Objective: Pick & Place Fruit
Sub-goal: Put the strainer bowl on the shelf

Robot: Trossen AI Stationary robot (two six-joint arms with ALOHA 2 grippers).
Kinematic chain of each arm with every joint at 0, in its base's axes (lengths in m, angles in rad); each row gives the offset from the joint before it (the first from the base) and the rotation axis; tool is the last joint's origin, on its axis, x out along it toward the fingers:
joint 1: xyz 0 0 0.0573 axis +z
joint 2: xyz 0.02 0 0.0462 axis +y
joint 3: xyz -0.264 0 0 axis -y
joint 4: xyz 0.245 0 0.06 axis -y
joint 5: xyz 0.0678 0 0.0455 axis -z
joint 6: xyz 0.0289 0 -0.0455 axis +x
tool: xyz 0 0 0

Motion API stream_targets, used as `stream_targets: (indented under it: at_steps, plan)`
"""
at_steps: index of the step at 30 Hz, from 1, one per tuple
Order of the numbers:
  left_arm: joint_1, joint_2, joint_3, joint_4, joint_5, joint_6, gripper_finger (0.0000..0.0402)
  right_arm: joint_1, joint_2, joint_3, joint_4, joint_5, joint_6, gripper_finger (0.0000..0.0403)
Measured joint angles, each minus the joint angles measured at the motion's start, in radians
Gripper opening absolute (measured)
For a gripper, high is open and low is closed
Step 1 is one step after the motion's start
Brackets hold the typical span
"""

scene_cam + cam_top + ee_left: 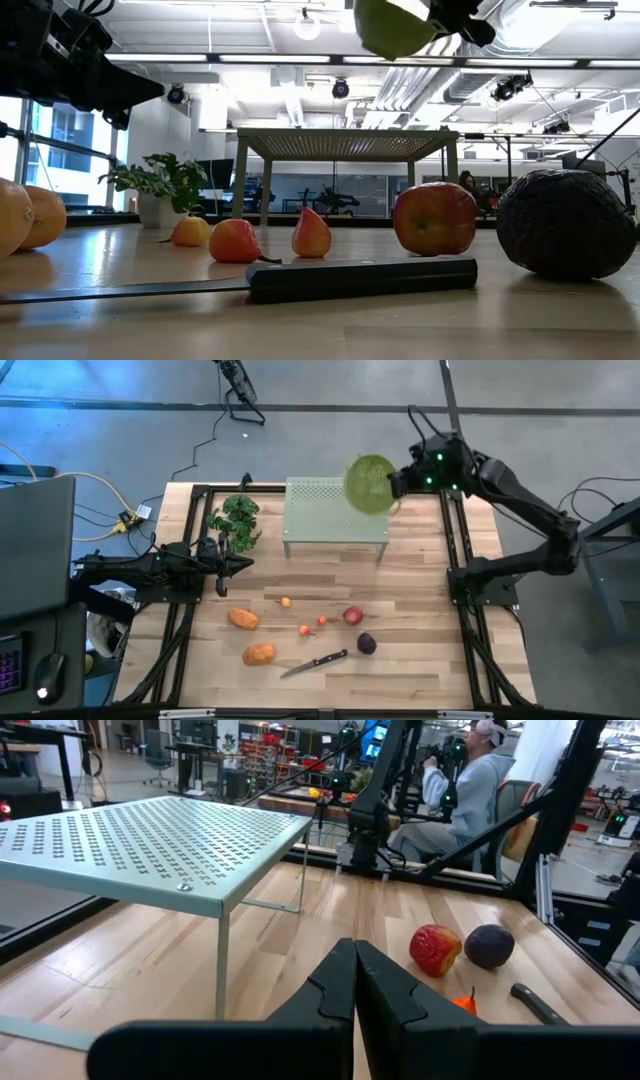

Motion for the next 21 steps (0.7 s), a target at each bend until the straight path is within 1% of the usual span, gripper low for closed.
stream_targets:
  at_steps: [6,11,14,17,21]
  plan:
    - [0.000,0.000,0.000,0.000,0.000,0.000,0.0000,-0.074,0.065,0.042,-0.051,-0.082,0.033,0.0006]
    - [0.000,0.000,0.000,0.000,0.000,0.000,0.0000,-0.110,0.118,0.043,-0.172,-0.080,0.063,0.0007]
    - [0.000,0.000,0.000,0.000,0.000,0.004,0.0000,-0.117,0.150,0.042,-0.236,-0.086,0.071,0.0006]
    - [0.000,0.000,0.000,0.000,0.000,0.007,0.0000,-0.117,0.176,0.042,-0.259,-0.095,0.076,0.0007]
    - [0.000,0.000,0.000,0.000,0.000,0.007,0.0000,-0.116,0.199,0.042,-0.256,-0.154,0.079,0.0007]
